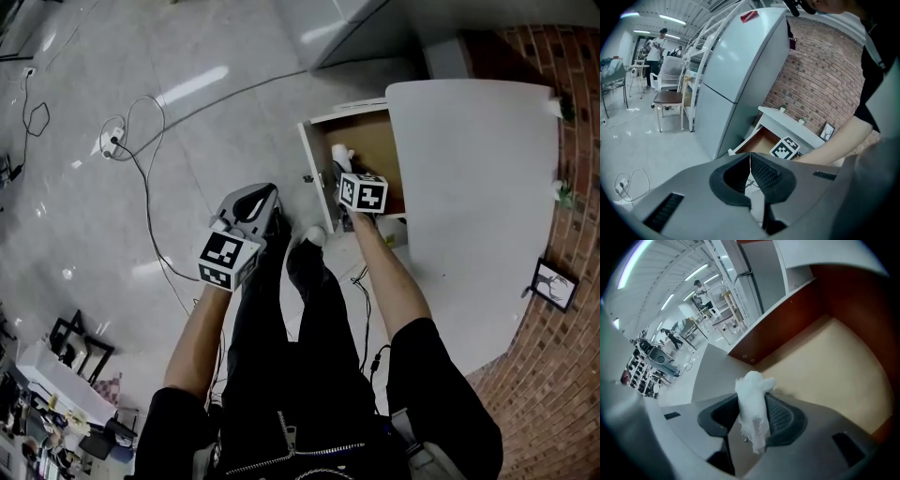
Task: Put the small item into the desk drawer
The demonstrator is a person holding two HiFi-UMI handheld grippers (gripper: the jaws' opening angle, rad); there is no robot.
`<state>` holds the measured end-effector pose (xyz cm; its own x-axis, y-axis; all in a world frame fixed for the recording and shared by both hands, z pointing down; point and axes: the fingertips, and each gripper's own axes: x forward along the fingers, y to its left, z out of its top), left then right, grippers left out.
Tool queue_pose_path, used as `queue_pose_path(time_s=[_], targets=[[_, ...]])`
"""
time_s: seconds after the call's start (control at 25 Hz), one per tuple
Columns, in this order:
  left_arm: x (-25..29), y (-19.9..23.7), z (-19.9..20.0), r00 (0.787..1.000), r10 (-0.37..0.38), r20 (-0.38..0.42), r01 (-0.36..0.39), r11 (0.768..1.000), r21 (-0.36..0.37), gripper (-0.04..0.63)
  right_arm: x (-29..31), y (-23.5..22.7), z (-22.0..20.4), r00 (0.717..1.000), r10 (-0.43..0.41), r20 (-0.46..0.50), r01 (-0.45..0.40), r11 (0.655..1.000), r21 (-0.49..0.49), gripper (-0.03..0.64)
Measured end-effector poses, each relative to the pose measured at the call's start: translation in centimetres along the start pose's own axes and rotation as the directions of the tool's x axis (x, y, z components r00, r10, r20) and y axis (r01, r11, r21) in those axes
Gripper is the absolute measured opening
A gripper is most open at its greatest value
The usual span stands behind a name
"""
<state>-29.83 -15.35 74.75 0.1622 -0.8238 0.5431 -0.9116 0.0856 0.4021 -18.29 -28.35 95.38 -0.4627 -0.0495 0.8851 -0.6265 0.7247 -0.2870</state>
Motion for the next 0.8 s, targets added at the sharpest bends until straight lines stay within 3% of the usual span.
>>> queue_pose_path(time_s=[0.44,0.64,0.8], targets=[[0.4,1.1,-3.6,0.998,-0.007,-0.058,0.005,0.999,-0.036,0.021,3.9,-2.1,-1.1,0.996,-0.016,-0.091,0.011,0.998,-0.056,0.175],[0.2,1.7,-3.9,0.998,-0.004,-0.061,0.001,0.999,-0.044,0.021,4.1,-2.3,-1.6,0.993,-0.037,-0.113,0.021,0.99,-0.137,0.179],[0.0,2.1,-3.7,0.998,0.001,-0.058,-0.004,0.999,-0.044,0.021,3.9,-2.1,-1.7,0.992,-0.029,-0.121,0.014,0.992,-0.123,0.193]])
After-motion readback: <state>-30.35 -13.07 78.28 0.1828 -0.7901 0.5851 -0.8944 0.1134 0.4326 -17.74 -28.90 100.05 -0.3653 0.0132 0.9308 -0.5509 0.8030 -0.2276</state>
